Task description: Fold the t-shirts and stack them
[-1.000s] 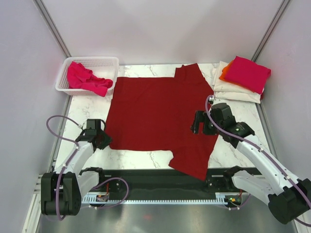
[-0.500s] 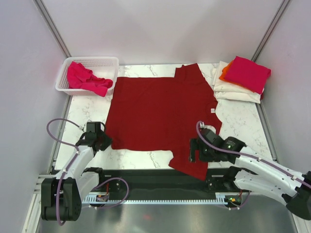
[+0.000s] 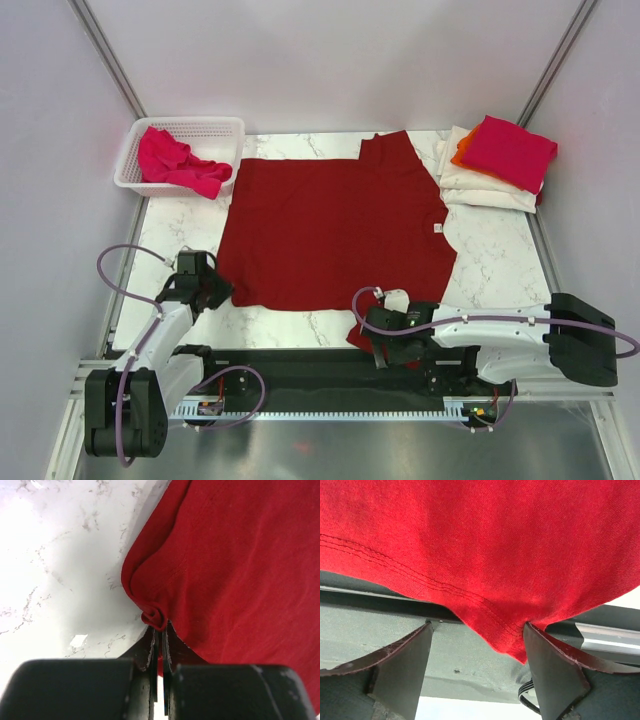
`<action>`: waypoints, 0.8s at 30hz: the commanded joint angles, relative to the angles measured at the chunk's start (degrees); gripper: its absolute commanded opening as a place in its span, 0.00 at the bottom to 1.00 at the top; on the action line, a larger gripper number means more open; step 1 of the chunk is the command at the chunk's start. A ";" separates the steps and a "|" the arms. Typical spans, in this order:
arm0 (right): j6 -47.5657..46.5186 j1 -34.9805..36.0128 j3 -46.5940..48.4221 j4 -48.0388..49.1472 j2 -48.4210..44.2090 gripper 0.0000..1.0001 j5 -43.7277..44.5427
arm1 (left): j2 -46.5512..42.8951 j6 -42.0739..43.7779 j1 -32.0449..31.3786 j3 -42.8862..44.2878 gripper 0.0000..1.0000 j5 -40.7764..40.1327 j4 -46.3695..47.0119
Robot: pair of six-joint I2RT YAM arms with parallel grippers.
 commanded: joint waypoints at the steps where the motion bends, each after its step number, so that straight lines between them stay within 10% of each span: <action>1: 2.38 0.23 0.94 3.57 1.85 0.81 7.31 | -1.65 1.24 -0.08 -0.98 0.02 1.17 1.91; 9: 1.68 0.15 0.85 3.13 4.94 0.62 10.13 | -1.57 1.33 -0.08 -0.98 0.02 1.35 2.26; 16: 1.76 0.15 -1.08 2.96 1.51 0.00 9.60 | -1.13 1.41 -0.08 -0.81 0.02 1.53 2.61; 24: 1.33 0.15 3.04 -7.56 -2.70 0.00 13.11 | -4.37 0.98 -0.08 -1.86 0.02 3.89 2.35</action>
